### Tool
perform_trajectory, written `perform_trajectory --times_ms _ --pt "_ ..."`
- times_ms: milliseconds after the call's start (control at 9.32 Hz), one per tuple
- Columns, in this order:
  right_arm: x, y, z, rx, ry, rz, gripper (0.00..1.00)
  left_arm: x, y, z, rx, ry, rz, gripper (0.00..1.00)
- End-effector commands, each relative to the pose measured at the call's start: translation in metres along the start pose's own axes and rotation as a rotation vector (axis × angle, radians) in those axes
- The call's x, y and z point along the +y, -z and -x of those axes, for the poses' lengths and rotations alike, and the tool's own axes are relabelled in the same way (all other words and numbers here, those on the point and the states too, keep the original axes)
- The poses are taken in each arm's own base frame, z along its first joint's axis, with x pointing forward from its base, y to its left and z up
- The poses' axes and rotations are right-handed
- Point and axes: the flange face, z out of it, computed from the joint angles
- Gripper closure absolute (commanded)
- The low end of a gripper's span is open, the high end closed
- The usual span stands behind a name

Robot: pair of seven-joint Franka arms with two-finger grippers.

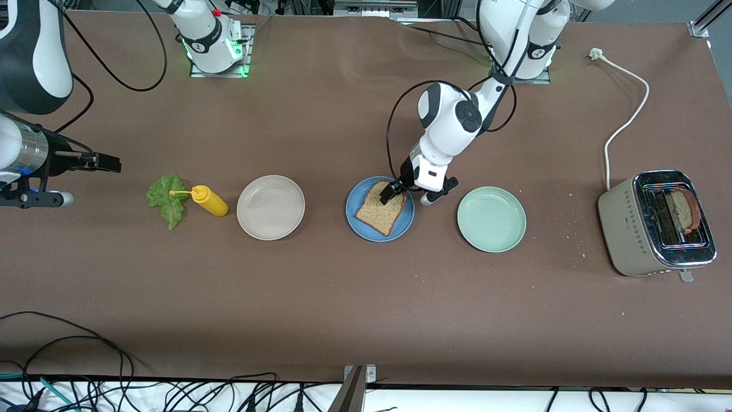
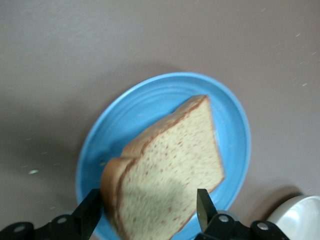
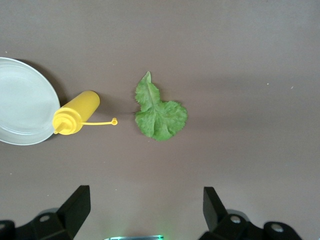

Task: Make sandwich in blue plate with both arms
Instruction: 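Lower the bread onto the blue plate and open the left gripper, then withdraw the left gripper while the right gripper reaches the lettuce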

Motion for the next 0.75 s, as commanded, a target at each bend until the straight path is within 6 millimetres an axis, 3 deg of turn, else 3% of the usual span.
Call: perform_trajectory --times_ms 0,107,322,644 --pt "0.0 0.009 0.003 0.02 0.018 0.032 0.0 -0.018 0.014 0.012 -0.063 -0.094 -0.077 0.16" --pt "0.002 0.002 0.0 0.021 0.022 0.038 0.0 -0.018 0.024 0.006 -0.093 -0.1 -0.099 0.16" --pt "0.023 -0.012 -0.006 0.053 0.1 0.048 0.0 -0.013 0.063 -0.028 -0.109 -0.152 -0.152 0.16" --pt "0.046 -0.095 -0.017 0.089 0.229 0.044 0.0 -0.021 0.145 -0.111 -0.086 -0.282 -0.381 0.12"
